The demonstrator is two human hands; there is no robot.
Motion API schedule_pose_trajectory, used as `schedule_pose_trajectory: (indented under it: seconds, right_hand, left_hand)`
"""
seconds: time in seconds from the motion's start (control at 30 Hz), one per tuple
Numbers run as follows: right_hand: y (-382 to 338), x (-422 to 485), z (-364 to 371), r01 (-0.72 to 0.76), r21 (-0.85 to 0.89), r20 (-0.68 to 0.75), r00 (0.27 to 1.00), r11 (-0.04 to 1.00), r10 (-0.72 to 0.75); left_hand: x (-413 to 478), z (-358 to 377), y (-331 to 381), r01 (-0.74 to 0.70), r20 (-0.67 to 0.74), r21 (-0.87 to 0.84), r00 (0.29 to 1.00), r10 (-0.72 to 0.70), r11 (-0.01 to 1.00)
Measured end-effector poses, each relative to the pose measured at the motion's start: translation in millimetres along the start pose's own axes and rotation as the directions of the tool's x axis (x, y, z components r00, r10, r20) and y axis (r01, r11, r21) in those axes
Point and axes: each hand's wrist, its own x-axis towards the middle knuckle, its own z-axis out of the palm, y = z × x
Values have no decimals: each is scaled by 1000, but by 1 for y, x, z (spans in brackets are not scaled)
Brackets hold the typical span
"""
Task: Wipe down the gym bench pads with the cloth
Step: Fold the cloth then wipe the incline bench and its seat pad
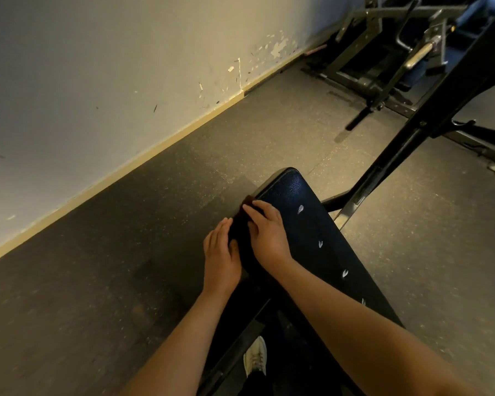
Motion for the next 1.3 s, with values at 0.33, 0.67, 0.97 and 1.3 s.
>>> schedule_pose_trajectory:
  seconds: [0.33,0.67,0.97,1.3]
  right_hand:
    - [22,-9,6,254,-85,17,967,963,-254]
    - [46,-9,40,370,-104,-255,887,923,-384]
    - [55,-10,59,461,-89,-373,806,883,-459]
    - [70,-20,64,517,-92,-378,773,851,-510]
  left_hand:
    - [3,28,-3,-1,-169,-195,985,-33,981]
    - [8,70,-29,-245,-405,-212,903,143,946]
    - [11,82,-44,-399,-516,-194,819,253,896]
    - [16,87,-61,-514,-537,-121,754,380,849]
